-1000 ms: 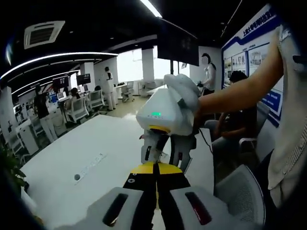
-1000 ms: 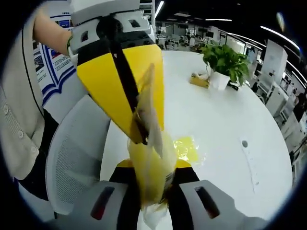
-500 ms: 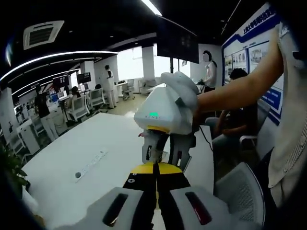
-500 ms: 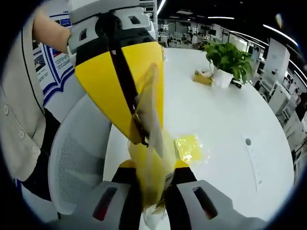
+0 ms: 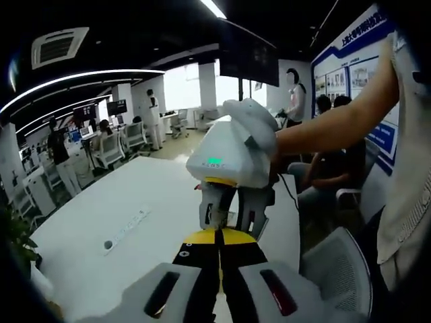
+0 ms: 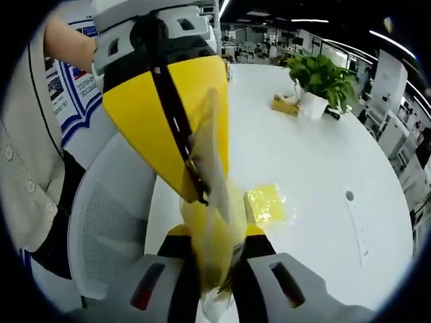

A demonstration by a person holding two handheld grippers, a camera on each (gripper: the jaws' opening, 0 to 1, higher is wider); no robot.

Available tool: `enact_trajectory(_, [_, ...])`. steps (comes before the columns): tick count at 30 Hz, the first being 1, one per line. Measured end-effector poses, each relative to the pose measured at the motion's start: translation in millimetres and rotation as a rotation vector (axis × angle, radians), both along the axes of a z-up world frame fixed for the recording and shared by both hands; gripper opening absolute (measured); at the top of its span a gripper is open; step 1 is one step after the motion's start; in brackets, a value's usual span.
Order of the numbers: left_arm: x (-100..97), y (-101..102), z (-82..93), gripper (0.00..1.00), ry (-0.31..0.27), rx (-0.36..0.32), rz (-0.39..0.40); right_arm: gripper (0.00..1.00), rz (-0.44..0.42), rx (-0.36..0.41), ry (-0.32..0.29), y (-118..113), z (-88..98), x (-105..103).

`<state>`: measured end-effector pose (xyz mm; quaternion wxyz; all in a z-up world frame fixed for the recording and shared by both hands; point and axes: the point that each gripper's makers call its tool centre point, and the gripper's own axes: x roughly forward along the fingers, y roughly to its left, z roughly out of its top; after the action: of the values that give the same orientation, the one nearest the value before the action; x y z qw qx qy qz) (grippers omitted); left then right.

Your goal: Compare the silicone blocks by pressing each to a similar depth, holding the contact briefly, and releasing to observe deformation and rebound differences across the visible hardness samples.

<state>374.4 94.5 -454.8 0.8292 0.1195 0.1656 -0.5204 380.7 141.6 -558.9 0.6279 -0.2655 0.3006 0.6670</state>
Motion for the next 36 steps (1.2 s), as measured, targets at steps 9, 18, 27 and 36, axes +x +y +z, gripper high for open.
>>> enact_trajectory(9, [-0.2, -1.7, -3.8, 0.00, 0.003, 0.011, -0.005, 0.09, 0.001, 0.002, 0.010, -1.0, -4.1, -0.2])
enact_trajectory(18, [4.8, 1.4, -6.7, 0.00, 0.008, 0.017, -0.007, 0.10, 0.001, 0.001, 0.011, -0.5, -5.4, -1.6])
enact_trajectory(27, [11.9, 6.3, -8.6, 0.00, 0.008, 0.021, -0.004, 0.10, 0.002, 0.004, 0.010, -0.3, -5.9, -1.2])
enact_trajectory(36, [15.8, 5.3, -3.4, 0.00, 0.003, 0.000, 0.021, 0.15, -0.002, 0.038, -0.056, 0.9, 0.0, 9.0])
